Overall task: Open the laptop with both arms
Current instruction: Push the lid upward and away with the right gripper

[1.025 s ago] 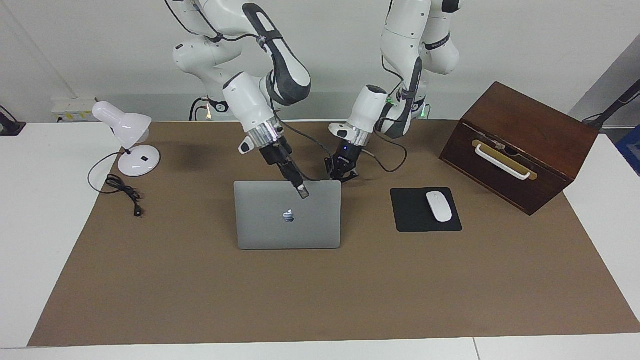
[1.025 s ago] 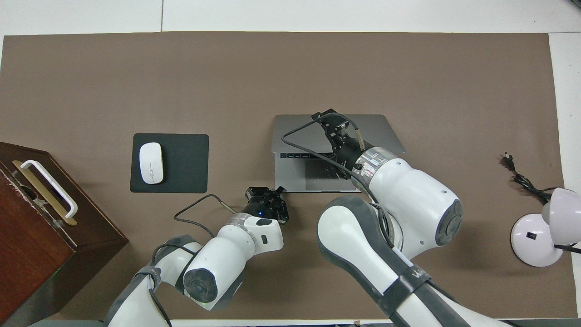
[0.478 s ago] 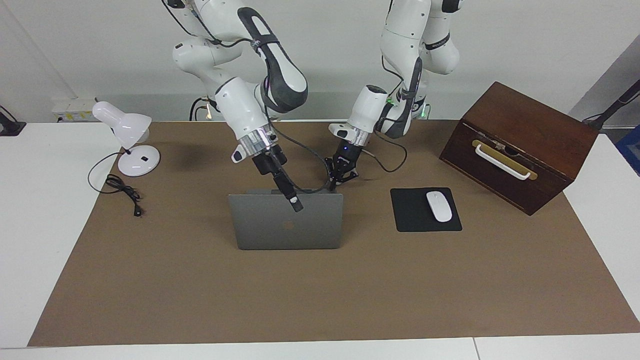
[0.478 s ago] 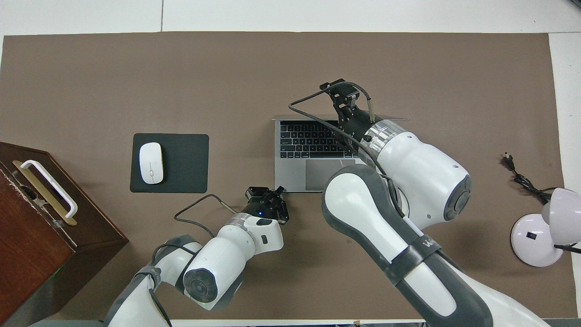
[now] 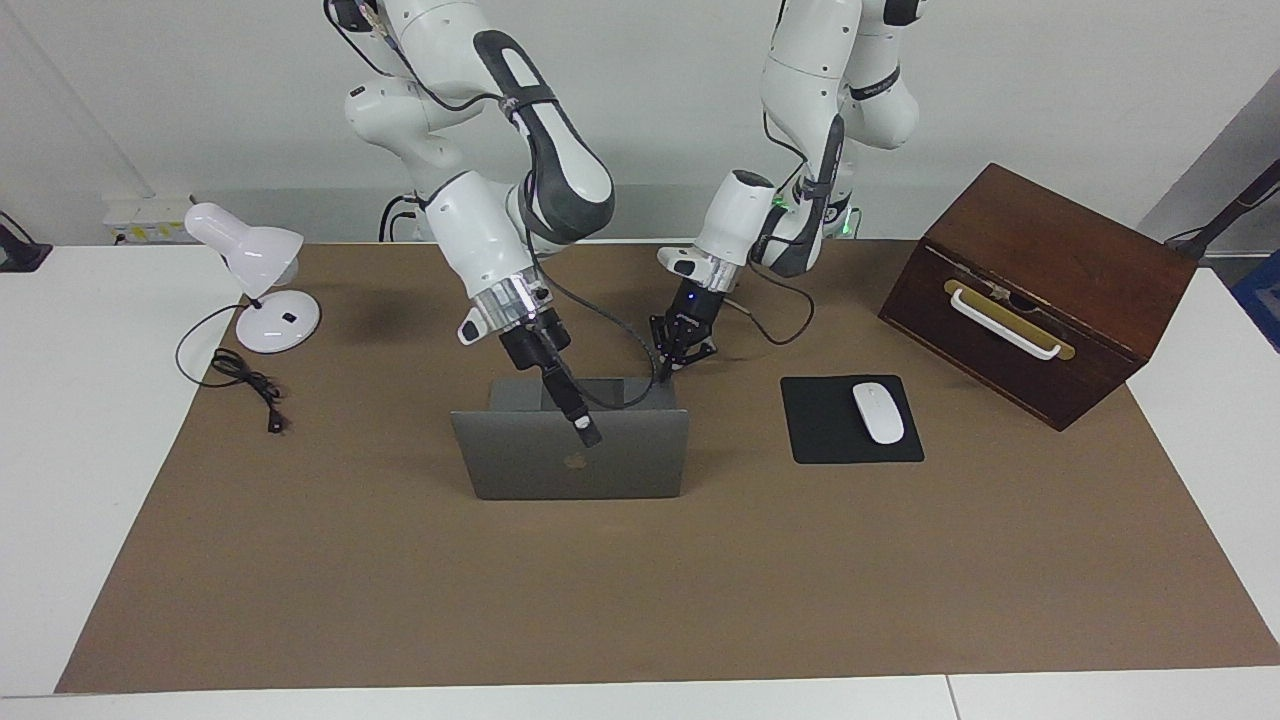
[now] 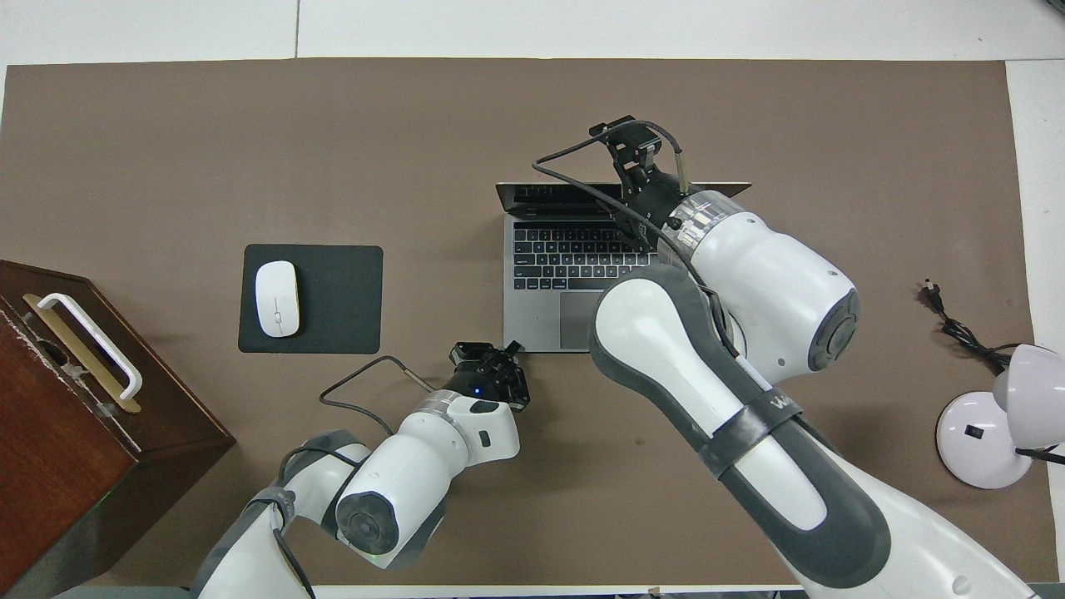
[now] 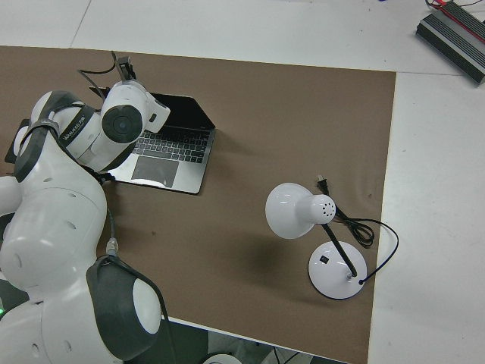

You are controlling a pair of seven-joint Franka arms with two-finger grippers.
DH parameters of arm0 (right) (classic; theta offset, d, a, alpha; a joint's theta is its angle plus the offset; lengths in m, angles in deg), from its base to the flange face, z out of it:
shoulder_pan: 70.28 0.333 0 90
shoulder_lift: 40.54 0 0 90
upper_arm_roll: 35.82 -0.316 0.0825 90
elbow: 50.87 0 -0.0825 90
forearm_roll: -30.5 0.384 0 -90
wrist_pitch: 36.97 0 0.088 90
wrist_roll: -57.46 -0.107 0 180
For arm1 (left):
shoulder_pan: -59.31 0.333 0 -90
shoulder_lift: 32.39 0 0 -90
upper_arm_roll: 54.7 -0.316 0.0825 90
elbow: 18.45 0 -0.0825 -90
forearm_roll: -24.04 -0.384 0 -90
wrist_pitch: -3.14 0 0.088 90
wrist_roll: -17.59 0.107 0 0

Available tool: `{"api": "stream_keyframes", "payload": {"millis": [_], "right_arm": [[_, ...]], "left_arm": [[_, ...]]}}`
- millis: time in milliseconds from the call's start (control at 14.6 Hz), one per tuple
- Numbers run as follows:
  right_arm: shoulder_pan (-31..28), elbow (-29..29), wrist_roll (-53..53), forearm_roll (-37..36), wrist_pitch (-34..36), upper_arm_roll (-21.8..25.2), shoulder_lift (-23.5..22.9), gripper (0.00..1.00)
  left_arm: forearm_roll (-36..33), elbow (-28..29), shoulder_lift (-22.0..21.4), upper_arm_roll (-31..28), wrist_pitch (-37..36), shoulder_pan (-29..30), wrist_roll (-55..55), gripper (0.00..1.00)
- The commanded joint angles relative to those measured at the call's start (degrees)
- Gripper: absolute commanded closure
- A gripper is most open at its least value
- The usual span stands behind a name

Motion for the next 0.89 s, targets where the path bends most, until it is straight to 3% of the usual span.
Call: {"api": "stream_keyframes", "payload": {"millis": [0, 547, 820], "right_arm": [[-1.1, -4.5, 3.4, 2.3, -0.4, -0.6, -2.8, 0.00], [-1.8, -6.4, 3.4, 2.0, -0.2, -0.6, -3.4, 0.00], [-0.5, -5.2, 2.7, 2.1, 0.9, -0.6, -1.5, 0.00]], "left_arm": [[0.8, -4.0, 6.3, -0.9, 1.1, -1.3, 0.3, 1.00], [0.8, -4.0, 6.3, -0.9, 1.1, -1.3, 0.4, 1.00], [0.8, -4.0, 6.3, -0.9, 1.1, -1.3, 0.4, 1.00]]}}
